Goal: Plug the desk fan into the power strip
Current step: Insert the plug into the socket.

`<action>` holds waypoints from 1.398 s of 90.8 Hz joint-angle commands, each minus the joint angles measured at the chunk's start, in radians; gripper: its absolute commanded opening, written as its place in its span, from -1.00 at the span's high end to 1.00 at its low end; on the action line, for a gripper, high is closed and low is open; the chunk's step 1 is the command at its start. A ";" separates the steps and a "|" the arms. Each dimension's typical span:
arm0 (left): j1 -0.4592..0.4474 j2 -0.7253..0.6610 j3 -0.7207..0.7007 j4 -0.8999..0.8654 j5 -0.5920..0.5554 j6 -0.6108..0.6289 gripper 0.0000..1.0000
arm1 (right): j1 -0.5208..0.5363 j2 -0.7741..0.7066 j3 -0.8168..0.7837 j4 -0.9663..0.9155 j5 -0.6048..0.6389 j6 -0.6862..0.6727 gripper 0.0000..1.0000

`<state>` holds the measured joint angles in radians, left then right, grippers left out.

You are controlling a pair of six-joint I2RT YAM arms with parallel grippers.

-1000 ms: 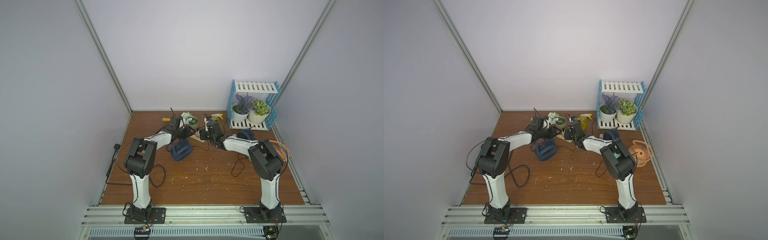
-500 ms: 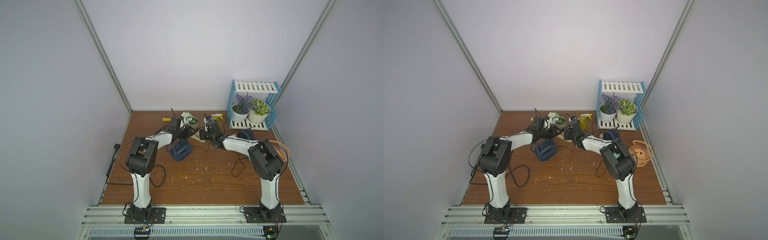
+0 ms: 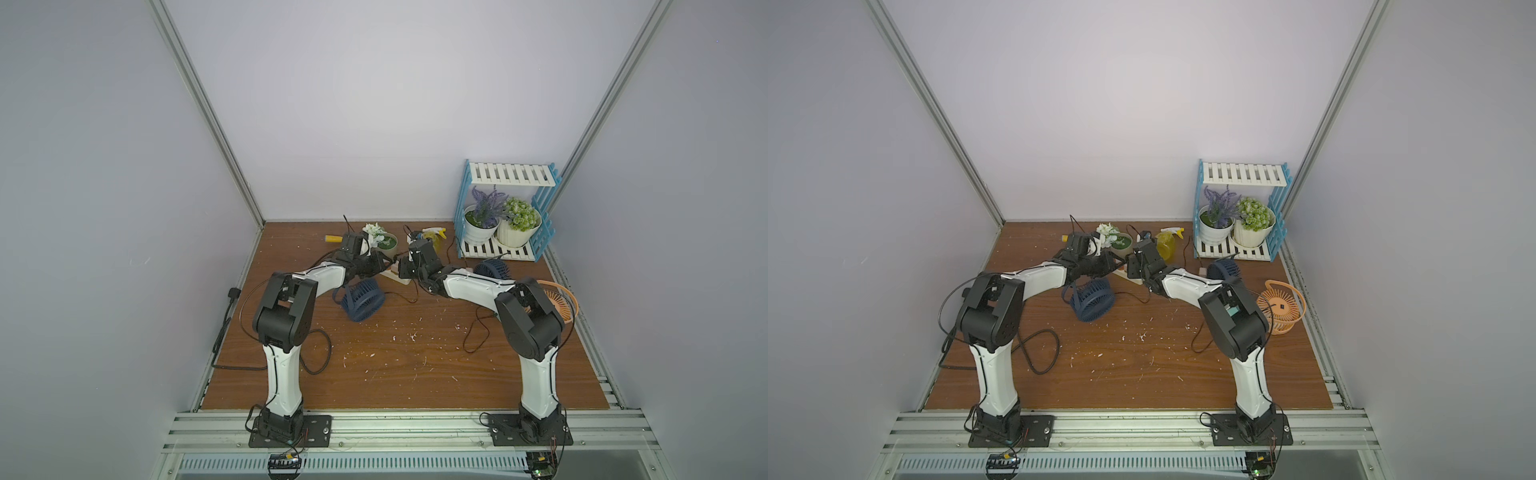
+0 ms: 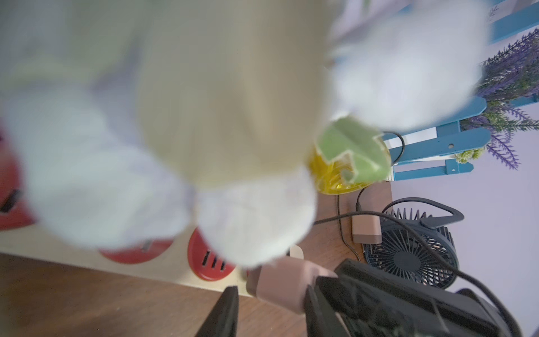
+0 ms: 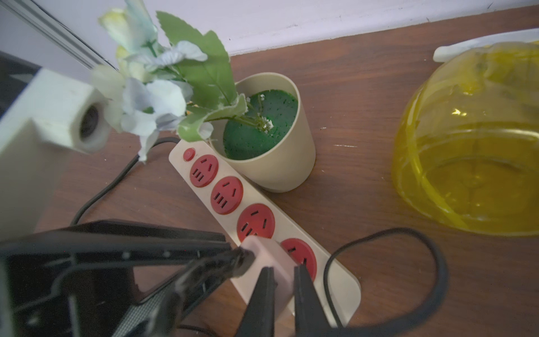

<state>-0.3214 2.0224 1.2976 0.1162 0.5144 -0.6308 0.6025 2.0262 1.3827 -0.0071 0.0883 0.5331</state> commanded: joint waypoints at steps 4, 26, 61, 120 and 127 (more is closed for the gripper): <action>-0.032 0.057 -0.046 -0.129 -0.039 0.043 0.21 | 0.054 0.113 -0.068 -0.329 -0.038 -0.021 0.80; -0.051 0.091 -0.051 -0.149 -0.044 0.057 0.21 | 0.071 0.138 -0.020 -0.372 -0.029 -0.022 0.82; -0.078 0.101 -0.098 -0.181 -0.092 0.070 0.22 | 0.097 0.124 -0.122 -0.304 -0.054 0.058 0.84; -0.077 0.107 -0.167 -0.178 -0.158 0.077 0.23 | 0.136 0.181 -0.184 -0.242 -0.085 0.122 0.84; -0.077 0.117 -0.166 -0.177 -0.158 0.081 0.23 | 0.126 0.190 -0.188 -0.232 -0.097 0.128 0.84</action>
<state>-0.3504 2.0006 1.2106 0.2203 0.4068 -0.5938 0.6506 2.0541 1.3163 0.1093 0.2234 0.6380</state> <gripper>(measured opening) 0.387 0.085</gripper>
